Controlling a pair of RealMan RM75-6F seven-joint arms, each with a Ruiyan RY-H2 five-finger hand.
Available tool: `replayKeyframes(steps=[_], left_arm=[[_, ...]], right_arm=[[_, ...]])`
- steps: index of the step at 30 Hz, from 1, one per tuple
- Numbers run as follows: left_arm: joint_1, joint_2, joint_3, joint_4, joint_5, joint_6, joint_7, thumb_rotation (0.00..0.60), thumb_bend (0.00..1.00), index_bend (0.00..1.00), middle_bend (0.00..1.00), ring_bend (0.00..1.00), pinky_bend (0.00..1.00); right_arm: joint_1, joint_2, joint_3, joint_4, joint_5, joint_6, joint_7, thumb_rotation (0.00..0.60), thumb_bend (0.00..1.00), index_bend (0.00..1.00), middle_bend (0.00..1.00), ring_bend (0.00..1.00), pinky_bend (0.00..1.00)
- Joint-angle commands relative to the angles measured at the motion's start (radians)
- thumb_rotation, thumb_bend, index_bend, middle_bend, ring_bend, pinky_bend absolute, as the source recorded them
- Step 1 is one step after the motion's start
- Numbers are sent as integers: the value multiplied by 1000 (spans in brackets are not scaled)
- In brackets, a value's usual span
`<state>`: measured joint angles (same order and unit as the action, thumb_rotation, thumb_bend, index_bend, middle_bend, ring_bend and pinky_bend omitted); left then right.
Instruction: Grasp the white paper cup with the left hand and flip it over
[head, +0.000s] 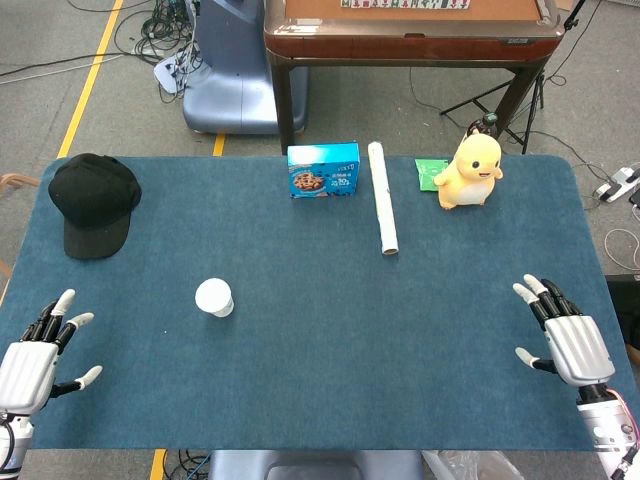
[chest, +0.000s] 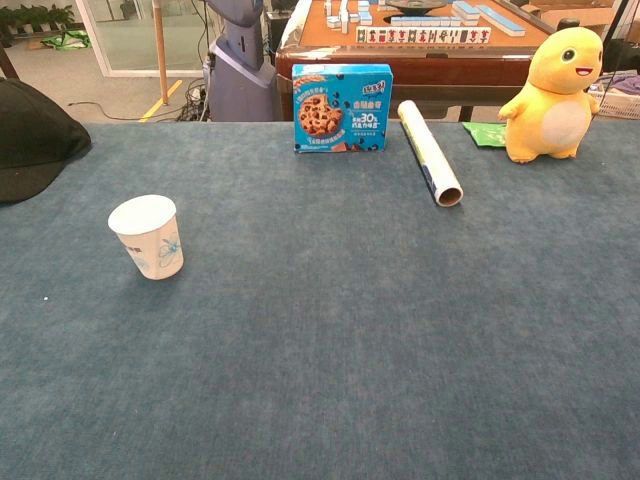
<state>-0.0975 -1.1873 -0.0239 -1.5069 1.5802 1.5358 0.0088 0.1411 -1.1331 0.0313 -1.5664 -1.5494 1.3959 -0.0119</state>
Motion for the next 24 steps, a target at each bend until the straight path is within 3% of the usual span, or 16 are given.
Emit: replayKeyframes(steps=[1, 14, 24], left_arm=[[3, 2, 0, -3, -4, 3, -4, 600, 108, 251, 8, 1, 228], [-6, -8, 8, -5, 31, 8, 11, 600, 108, 253, 57, 49, 261], [-54, -31, 4, -31, 86, -19, 67, 600, 108, 272, 16, 31, 261]], right_arm=[[2, -4, -2, 3, -6, 0, 0, 600, 0, 139, 97, 52, 317], [1, 0, -4, -1, 5, -2, -2, 600, 0, 163, 103, 59, 317], [-25, 23, 2, -22, 7, 49, 8, 600, 0, 198, 121, 69, 317]])
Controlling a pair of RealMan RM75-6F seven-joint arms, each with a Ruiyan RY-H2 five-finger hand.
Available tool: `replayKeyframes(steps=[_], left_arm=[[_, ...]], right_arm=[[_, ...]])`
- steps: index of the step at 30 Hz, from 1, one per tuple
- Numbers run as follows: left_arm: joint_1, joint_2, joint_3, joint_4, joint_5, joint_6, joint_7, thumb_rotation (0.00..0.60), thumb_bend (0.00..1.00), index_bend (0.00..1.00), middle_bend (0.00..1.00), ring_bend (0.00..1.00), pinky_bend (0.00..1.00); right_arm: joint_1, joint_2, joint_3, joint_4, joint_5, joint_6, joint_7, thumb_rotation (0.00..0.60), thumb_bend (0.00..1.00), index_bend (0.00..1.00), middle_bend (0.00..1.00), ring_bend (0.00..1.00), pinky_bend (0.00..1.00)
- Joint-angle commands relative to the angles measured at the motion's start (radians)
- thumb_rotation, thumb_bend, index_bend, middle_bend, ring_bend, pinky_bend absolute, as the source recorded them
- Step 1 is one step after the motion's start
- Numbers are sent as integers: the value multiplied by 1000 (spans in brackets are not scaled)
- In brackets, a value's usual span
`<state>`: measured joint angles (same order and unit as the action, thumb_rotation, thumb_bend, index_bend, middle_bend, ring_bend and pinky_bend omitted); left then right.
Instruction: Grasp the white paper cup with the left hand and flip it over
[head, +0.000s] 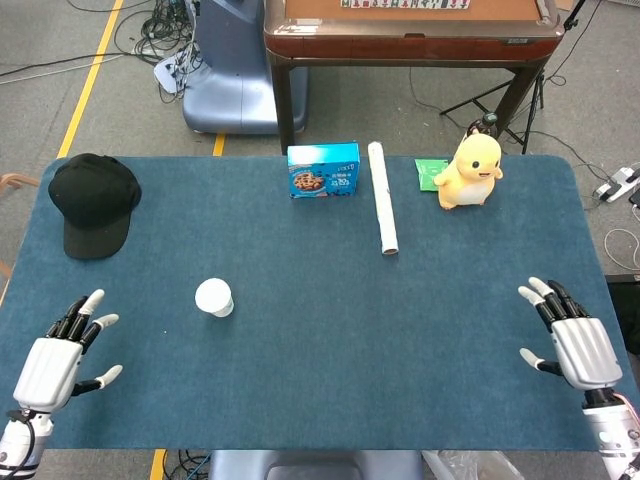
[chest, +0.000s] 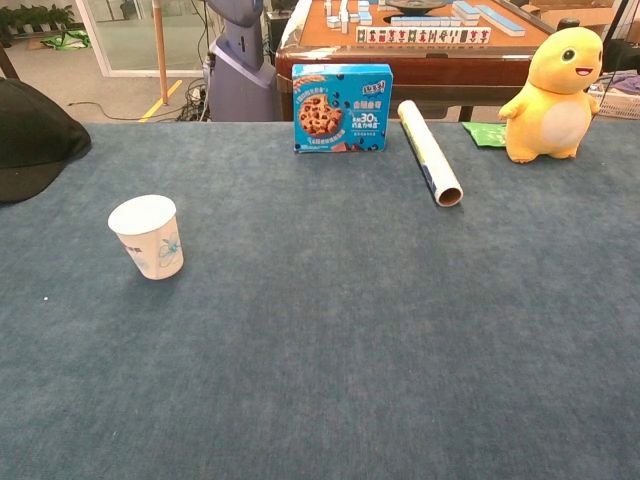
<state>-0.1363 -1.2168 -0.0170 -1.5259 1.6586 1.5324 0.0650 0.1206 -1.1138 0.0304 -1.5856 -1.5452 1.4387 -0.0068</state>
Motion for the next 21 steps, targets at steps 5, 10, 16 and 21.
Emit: replayKeyframes(steps=[5, 10, 16, 21], left_arm=[[-52, 10, -12, -64, 17, -55, 25, 600, 108, 294, 0, 1, 260], [-85, 13, -18, -100, 13, -106, 92, 600, 108, 301, 0, 0, 245], [-121, 7, -27, -90, 6, -162, 251, 600, 108, 198, 286, 351, 573], [-169, 16, -28, -71, 12, -223, 221, 600, 108, 164, 675, 643, 811]], right_arm=[[-9, 10, 8, -6, 4, 18, 15, 600, 0, 203, 129, 72, 317], [-8, 17, 7, -7, 3, 15, 24, 600, 0, 207, 134, 73, 317], [-9, 26, 9, -12, 0, 18, 38, 600, 0, 207, 136, 73, 317], [-14, 34, 11, -16, -6, 31, 48, 600, 0, 207, 141, 73, 317]])
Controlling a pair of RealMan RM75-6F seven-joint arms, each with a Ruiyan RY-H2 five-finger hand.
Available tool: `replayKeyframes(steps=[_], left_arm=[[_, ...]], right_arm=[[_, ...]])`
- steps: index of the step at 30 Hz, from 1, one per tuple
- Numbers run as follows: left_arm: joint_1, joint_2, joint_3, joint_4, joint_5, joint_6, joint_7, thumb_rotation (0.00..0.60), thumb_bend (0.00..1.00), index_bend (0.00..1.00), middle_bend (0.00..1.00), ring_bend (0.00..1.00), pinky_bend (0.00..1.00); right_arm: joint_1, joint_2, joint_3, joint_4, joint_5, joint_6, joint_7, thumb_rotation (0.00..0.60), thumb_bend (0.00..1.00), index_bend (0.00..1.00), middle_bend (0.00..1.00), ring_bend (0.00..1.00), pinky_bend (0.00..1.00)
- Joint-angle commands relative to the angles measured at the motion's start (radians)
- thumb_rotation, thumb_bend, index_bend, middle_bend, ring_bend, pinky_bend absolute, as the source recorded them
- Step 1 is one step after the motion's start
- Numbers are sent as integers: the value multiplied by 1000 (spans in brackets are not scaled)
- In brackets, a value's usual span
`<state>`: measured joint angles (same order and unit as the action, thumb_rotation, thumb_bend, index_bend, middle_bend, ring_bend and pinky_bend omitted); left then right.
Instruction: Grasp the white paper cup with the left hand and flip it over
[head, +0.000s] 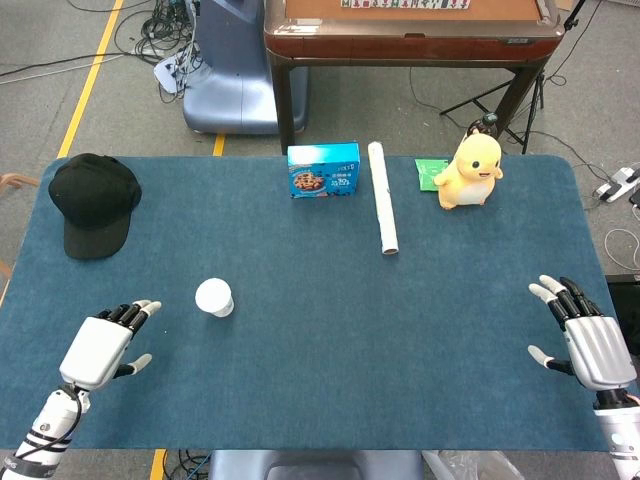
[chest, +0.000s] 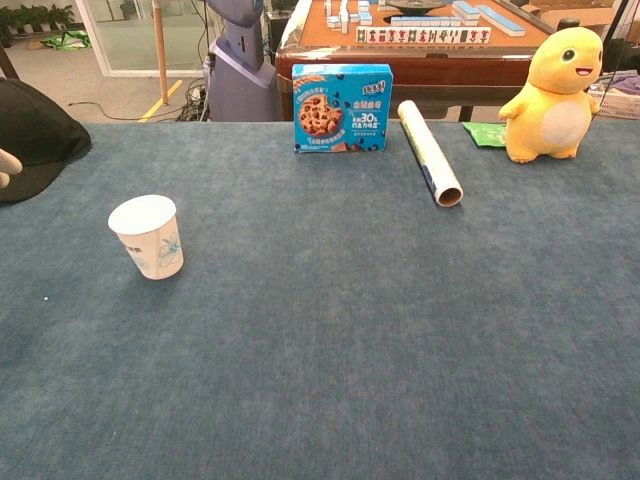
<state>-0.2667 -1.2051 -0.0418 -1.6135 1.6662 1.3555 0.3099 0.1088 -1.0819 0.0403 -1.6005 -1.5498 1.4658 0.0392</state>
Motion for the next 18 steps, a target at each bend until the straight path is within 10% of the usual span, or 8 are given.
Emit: replayKeyframes(steps=[1, 18], left_arm=[[-48, 3, -2, 26, 10, -55, -20, 600, 118, 163, 739, 682, 836], [-144, -23, -4, 11, -47, -200, 83, 600, 193, 113, 868, 755, 874]], right_arm=[[-3, 2, 2, 0, 0, 7, 2, 600, 0, 207, 142, 73, 317], [-9, 7, 5, -2, 0, 13, 7, 600, 0, 208, 142, 73, 317]])
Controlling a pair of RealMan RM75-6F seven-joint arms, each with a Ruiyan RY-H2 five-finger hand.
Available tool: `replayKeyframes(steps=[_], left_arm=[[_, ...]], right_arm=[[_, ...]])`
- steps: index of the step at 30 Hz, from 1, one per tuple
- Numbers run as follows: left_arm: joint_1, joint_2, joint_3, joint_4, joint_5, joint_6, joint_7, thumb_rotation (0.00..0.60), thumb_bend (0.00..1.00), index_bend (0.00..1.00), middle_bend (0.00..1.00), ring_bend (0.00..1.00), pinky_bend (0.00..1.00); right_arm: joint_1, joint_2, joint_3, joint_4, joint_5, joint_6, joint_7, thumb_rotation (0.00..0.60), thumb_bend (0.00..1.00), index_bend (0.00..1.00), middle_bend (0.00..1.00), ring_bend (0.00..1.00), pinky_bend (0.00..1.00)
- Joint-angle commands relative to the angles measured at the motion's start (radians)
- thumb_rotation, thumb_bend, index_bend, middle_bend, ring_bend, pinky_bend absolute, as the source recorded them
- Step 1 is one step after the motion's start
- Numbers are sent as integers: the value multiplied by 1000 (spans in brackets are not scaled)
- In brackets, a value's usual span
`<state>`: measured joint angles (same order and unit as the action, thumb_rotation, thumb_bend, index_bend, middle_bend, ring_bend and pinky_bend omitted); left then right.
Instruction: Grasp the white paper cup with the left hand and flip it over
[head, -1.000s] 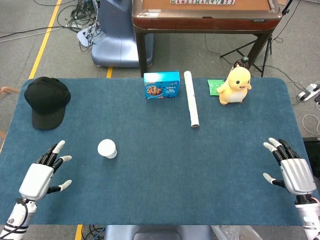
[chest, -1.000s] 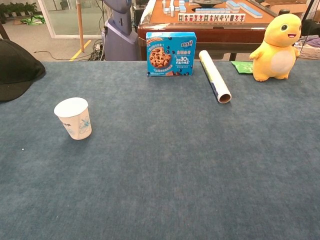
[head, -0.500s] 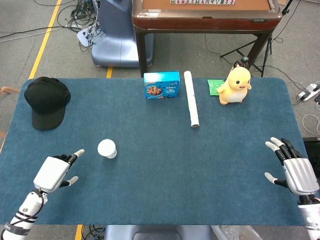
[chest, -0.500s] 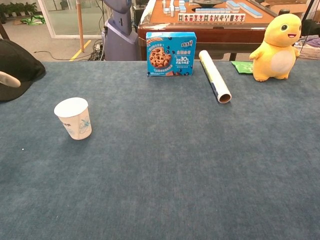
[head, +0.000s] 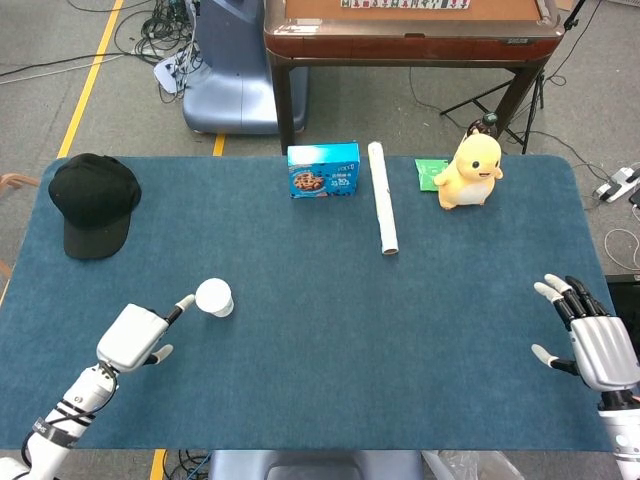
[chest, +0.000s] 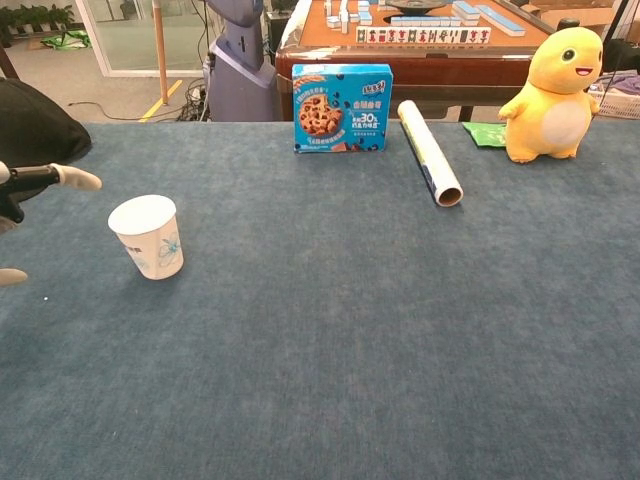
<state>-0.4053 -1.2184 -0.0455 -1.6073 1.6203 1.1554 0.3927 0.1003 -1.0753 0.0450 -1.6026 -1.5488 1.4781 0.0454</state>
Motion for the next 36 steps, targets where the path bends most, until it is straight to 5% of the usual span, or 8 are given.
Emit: replayKeyframes(steps=[1, 18, 22, 29, 36], left_arm=[[-7, -14, 1, 6, -1, 1, -2, 600, 193, 112, 870, 755, 874], [-65, -60, -3, -41, -20, -44, 128, 600, 197, 157, 809, 716, 859], [-73, -75, -13, -37, -48, -50, 149, 600, 197, 179, 647, 576, 777], [-75, -87, -33, -78, -82, -22, 217, 600, 196, 134, 35, 85, 607], [-110, -118, -36, -66, -37, -19, 326, 600, 195, 123, 0, 0, 162]], right_arm=[[-1, 1, 0, 0, -1, 1, 2, 600, 0, 208, 142, 73, 317], [3, -1, -5, 1, -3, -14, -2, 600, 0, 208, 142, 73, 317], [2, 0, -5, 0, -3, -14, 0, 600, 0, 207, 142, 73, 317], [3, 0, -5, 0, -3, -15, 1, 600, 0, 208, 142, 73, 317], [2, 1, -7, -2, -7, -15, -2, 600, 0, 207, 142, 73, 317]])
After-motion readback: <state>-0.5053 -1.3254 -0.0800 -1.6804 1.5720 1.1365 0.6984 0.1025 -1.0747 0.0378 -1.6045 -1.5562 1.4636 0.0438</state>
